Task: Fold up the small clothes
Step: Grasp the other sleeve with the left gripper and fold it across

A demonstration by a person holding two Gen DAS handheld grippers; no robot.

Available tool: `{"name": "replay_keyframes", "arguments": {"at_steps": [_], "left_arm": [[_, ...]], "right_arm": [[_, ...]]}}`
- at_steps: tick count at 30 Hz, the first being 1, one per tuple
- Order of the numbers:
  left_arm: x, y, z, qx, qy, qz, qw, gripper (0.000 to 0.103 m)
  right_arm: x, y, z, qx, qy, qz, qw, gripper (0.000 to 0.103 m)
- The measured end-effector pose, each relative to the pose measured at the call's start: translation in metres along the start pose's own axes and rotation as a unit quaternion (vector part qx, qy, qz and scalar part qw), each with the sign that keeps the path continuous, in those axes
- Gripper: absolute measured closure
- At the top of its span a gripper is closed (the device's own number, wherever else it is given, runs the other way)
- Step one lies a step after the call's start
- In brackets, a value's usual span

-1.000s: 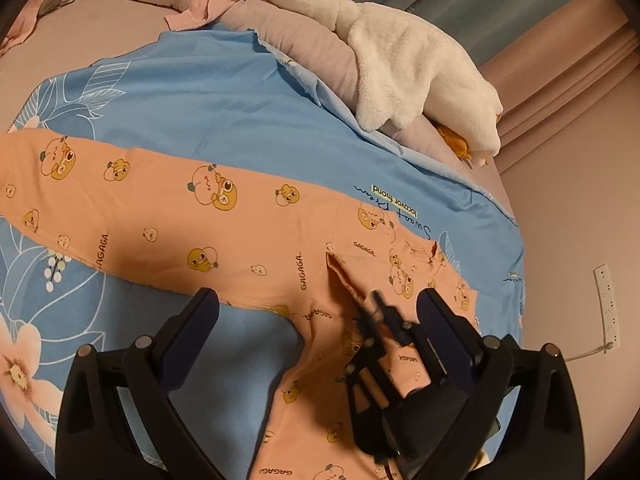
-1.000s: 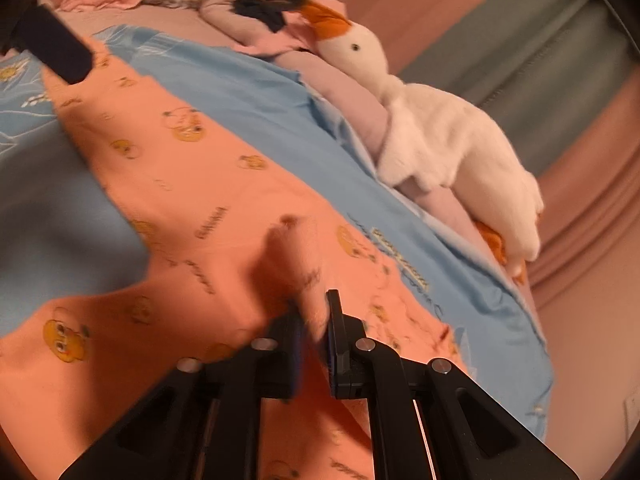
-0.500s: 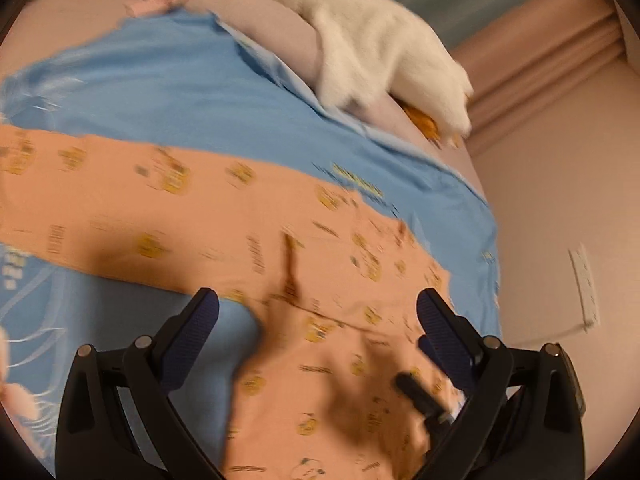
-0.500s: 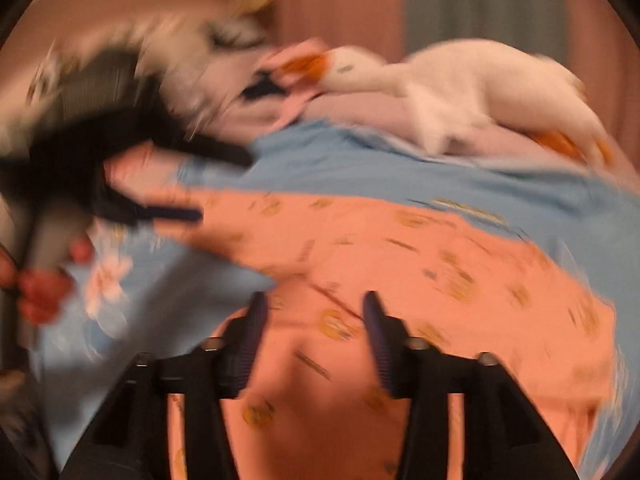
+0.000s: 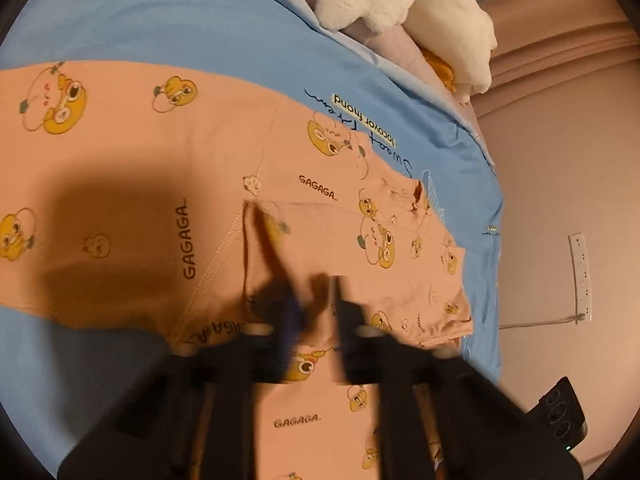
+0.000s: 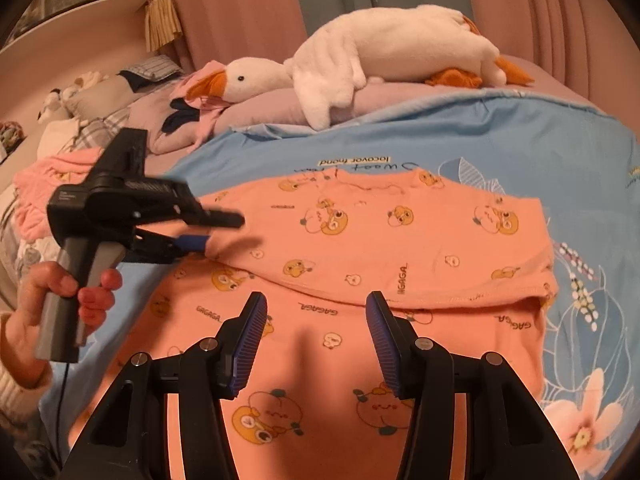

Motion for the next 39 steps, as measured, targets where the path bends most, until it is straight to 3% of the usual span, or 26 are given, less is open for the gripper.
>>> {"name": "replay_keyframes", "arguments": {"at_steps": [6, 9, 12, 13, 15, 16, 17, 18, 21, 26, 27, 28, 29, 30, 33, 35, 37, 38, 39], "left_arm": [[-0.009, -0.007, -0.019, 0.059, -0.039, 0.008, 0.9975, 0.102], [-0.016, -0.010, -0.023, 0.063, -0.055, 0.010, 0.9965, 0.102], [-0.023, -0.007, -0.033, 0.064, -0.054, 0.005, 0.9965, 0.102], [-0.024, -0.005, -0.037, 0.060, -0.042, 0.000, 0.9973, 0.097], [-0.032, 0.002, -0.049, 0.058, -0.031, -0.010, 0.9978, 0.076], [-0.039, 0.006, -0.057, 0.062, -0.035, -0.018, 0.9973, 0.048], [-0.049, 0.008, -0.068, 0.074, -0.037, -0.033, 0.9960, 0.028], [-0.057, 0.009, -0.078, 0.087, -0.034, -0.045, 0.9946, 0.026], [-0.084, 0.010, -0.106, 0.115, -0.033, -0.082, 0.9894, 0.027], [-0.126, 0.006, -0.138, 0.150, -0.028, -0.145, 0.9776, 0.027], [-0.129, 0.005, -0.141, 0.152, -0.025, -0.153, 0.9762, 0.027], [-0.133, 0.004, -0.143, 0.153, -0.024, -0.159, 0.9751, 0.027], [-0.137, 0.003, -0.145, 0.154, -0.022, -0.163, 0.9742, 0.027], [-0.139, 0.002, -0.148, 0.156, -0.021, -0.164, 0.9737, 0.027], [-0.150, -0.001, -0.150, 0.165, -0.023, -0.183, 0.9689, 0.027], [-0.162, -0.003, -0.153, 0.177, -0.015, -0.210, 0.9614, 0.027], [-0.171, -0.006, -0.159, 0.199, -0.018, -0.222, 0.9543, 0.027], [-0.174, -0.009, -0.164, 0.216, -0.025, -0.227, 0.9494, 0.027], [-0.177, -0.012, -0.168, 0.228, -0.029, -0.232, 0.9451, 0.027]], "right_arm": [[0.004, -0.011, 0.000, 0.012, 0.010, -0.013, 1.000, 0.052], [0.019, -0.022, 0.009, 0.016, 0.024, 0.010, 1.000, 0.052], [0.032, -0.019, 0.027, -0.013, 0.041, 0.033, 0.999, 0.052], [0.030, -0.016, 0.033, -0.026, 0.038, 0.035, 0.998, 0.052], [0.016, -0.013, 0.040, -0.040, 0.006, 0.026, 0.999, 0.052], [0.005, -0.013, 0.043, -0.042, -0.014, 0.015, 0.999, 0.052], [-0.008, -0.014, 0.046, -0.043, -0.030, 0.000, 0.999, 0.052], [-0.018, -0.015, 0.048, -0.044, -0.040, -0.014, 0.998, 0.052], [-0.051, -0.020, 0.062, -0.047, -0.059, -0.057, 0.996, 0.052], [-0.086, -0.032, 0.109, -0.070, -0.046, -0.092, 0.992, 0.052], [-0.088, -0.032, 0.119, -0.078, -0.042, -0.089, 0.992, 0.058], [-0.089, -0.030, 0.131, -0.092, -0.026, -0.093, 0.991, 0.073], [-0.090, -0.029, 0.139, -0.098, -0.008, -0.102, 0.990, 0.081], [-0.090, -0.031, 0.141, -0.088, 0.002, -0.107, 0.990, 0.095], [-0.095, -0.043, 0.131, -0.064, -0.018, -0.096, 0.993, 0.095], [-0.098, -0.041, 0.136, -0.086, -0.020, -0.110, 0.990, 0.095], [-0.098, -0.035, 0.144, -0.120, -0.003, -0.122, 0.985, 0.087], [-0.100, -0.037, 0.141, -0.111, 0.002, -0.127, 0.986, 0.082], [-0.103, -0.041, 0.135, -0.101, 0.009, -0.130, 0.986, 0.070]]}}
Point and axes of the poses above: each gripper's, at about its wrist camera, not at the fingertips, and z roughly the way its jaws point, x to its right, y to its underside, the point moved 5 cm from there along z, roughly the way its jaws point, and after that the axes turned 2 degrees about x, right-handed, at the moved point
